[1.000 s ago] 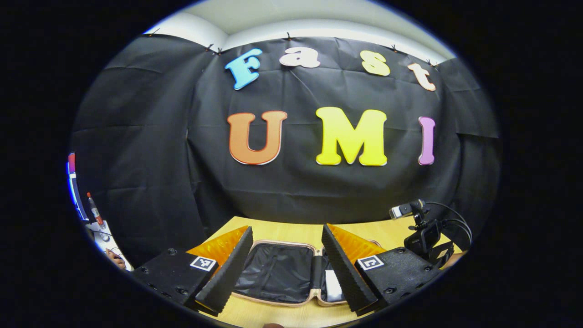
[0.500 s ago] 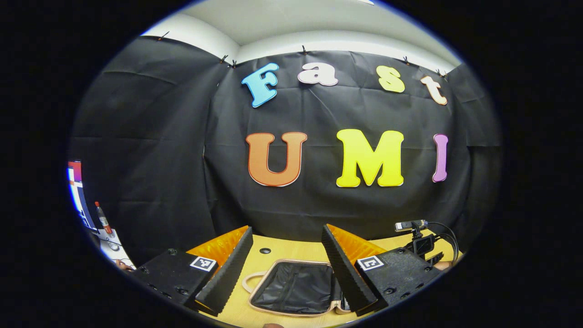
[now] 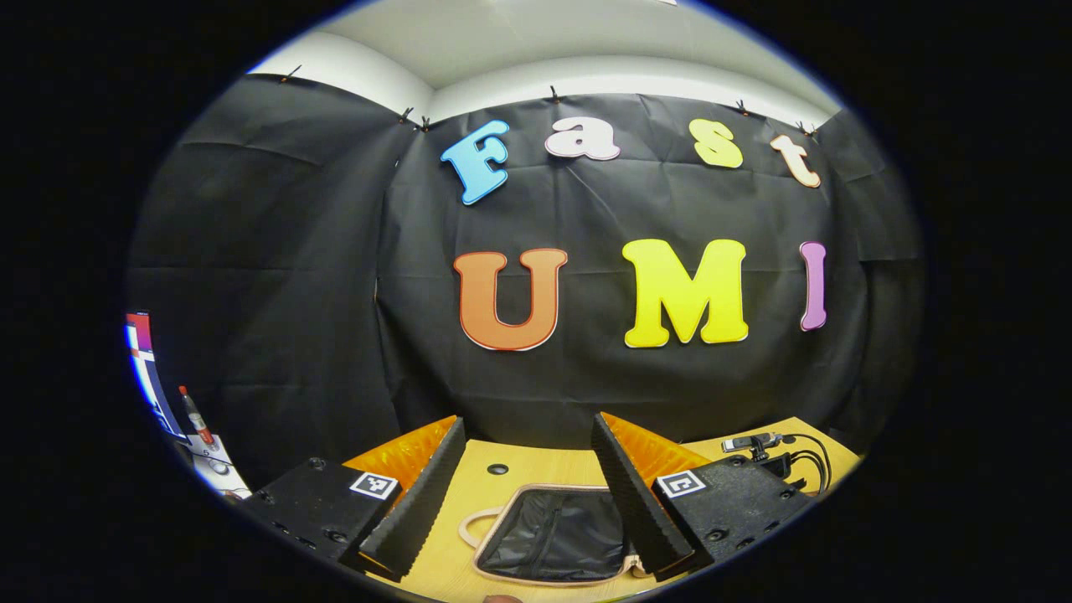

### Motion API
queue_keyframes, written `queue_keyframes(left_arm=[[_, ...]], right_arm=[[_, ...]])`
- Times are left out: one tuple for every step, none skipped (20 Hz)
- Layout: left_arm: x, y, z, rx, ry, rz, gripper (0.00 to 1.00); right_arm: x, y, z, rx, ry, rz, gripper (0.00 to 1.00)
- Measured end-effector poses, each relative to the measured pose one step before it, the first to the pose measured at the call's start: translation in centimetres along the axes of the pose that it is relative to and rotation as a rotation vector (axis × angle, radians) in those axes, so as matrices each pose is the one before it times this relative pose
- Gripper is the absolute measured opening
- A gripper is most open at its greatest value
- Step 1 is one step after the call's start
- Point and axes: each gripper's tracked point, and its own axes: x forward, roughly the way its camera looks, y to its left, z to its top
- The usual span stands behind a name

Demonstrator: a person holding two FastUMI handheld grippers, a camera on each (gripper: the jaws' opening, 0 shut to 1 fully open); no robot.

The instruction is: First open the suitcase, pack the skin care products into it, and then close the suitcase.

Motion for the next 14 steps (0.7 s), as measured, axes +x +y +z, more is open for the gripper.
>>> queue_keyframes(left_arm=[[0.302,0.074,-0.262,-0.00701,0.01062,-0.00391,0.96],[0.294,0.064,-0.489,-0.00703,0.01392,-0.00660,0.96],[0.434,0.207,-0.383,-0.00477,0.01177,-0.00445,0.96],[0.480,0.347,-0.331,-0.00648,0.00591,-0.00070,1.00],[0.535,0.252,-0.576,-0.00427,0.01612,-0.00538,0.96],[0.555,0.492,-0.503,-0.00478,0.01018,0.00120,0.96],[0.634,0.546,-0.395,-0.00754,0.01123,0.00507,0.96],[0.797,0.512,-0.426,-0.01067,0.01013,0.00022,0.96],[0.527,0.521,-0.755,-0.00705,0.01186,0.00011,0.96],[0.741,0.823,-0.690,-0.00701,0.01501,0.00931,0.96],[0.747,0.998,-0.776,-0.00825,0.01494,0.00956,0.96],[0.847,1.100,-0.798,-0.01186,0.01402,0.00872,0.96],[0.833,0.951,-1.230,-0.01199,0.02298,0.00935,0.97],[1.004,1.359,-1.393,-0.02175,0.03088,0.01545,0.96]], right_arm=[[0.225,-0.143,-0.070,0.00302,0.01112,-0.00508,0.48],[0.246,-0.231,-0.049,0.00581,0.00925,-0.00339,0.49],[0.430,-0.195,-0.043,0.00540,0.00950,-0.00413,0.49],[0.033,-0.183,0.036,0.00166,0.00400,-0.00424,0.50],[-0.039,-0.277,0.126,-0.00383,-0.00344,-0.00795,0.51],[-0.237,0.054,0.329,-0.00553,-0.01209,0.00545,0.53],[-0.499,0.193,0.171,-0.00802,-0.01278,0.01300,0.54],[-0.848,0.096,0.452,-0.00455,-0.01801,0.01319,0.70],[-1.192,0.036,0.634,-0.00618,-0.02919,0.01498,0.77],[-1.257,0.013,0.840,-0.01158,-0.03644,0.01273,0.73],[-1.587,-0.110,1.000,-0.01785,-0.04126,0.01207,0.73],[-1.711,-0.109,1.321,-0.02090,-0.05191,0.01179,0.74],[-2.019,-0.212,1.615,-0.02264,-0.06389,0.01121,0.74],[-2.256,-0.126,2.100,-0.01714,-0.07425,0.02181,0.78]])
